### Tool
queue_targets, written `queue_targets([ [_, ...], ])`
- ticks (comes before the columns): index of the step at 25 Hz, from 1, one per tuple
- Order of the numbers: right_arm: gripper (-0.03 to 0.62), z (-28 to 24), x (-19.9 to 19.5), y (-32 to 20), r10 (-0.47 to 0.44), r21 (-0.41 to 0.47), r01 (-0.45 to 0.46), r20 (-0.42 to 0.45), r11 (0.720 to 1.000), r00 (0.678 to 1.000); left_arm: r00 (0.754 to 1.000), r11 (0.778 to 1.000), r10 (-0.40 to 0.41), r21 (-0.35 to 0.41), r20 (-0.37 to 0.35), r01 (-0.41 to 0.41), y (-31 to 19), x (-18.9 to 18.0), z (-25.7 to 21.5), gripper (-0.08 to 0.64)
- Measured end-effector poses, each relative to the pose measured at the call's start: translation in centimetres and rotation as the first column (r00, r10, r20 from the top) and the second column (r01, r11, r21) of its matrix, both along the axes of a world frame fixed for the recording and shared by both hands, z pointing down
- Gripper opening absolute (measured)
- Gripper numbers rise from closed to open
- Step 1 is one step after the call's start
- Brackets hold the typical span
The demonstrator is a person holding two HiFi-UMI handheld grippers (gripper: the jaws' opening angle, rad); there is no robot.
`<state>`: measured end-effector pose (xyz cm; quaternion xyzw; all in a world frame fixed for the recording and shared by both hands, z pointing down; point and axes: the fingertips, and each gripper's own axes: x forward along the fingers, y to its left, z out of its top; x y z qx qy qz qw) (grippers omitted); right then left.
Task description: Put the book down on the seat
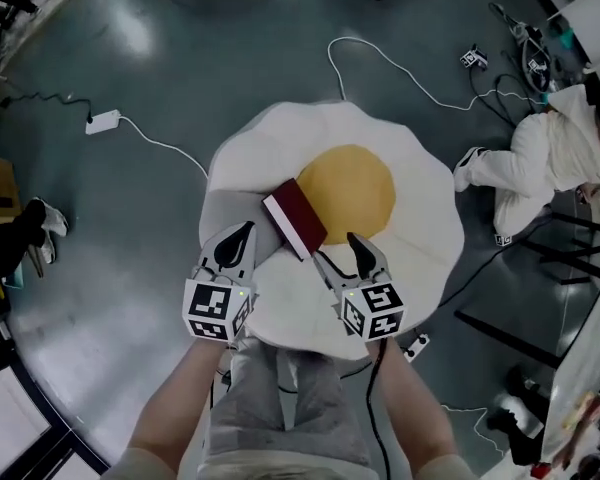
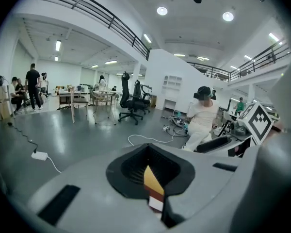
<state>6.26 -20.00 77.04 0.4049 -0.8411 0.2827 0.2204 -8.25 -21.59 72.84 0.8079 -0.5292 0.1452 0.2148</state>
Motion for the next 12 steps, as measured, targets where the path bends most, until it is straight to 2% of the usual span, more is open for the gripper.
queue_targets([
  [7, 0.176, -19.0, 2.1, 0.1, 0.065, 0.193, -0.073, 0.045, 0.979, 0.997, 0.999, 0.989, -0.008, 0.146, -0.044, 0.014, 0.2, 0.3, -16.9, 0.003],
  [9, 0.175, -24.0, 3.0, 0.4, 0.073, 0.258, -0.080, 0.037, 0.963, 0.997, 0.999, 0.980, -0.012, 0.197, -0.050, 0.022, 0.6, 0.6, -21.9, 0.003],
  [12, 0.175, -30.5, 4.3, 1.2, 0.088, 0.341, -0.093, 0.031, 0.935, 0.996, 0.999, 0.954, 0.042, 0.297, -0.022, -0.034, 2.0, 1.8, -29.2, 0.003],
])
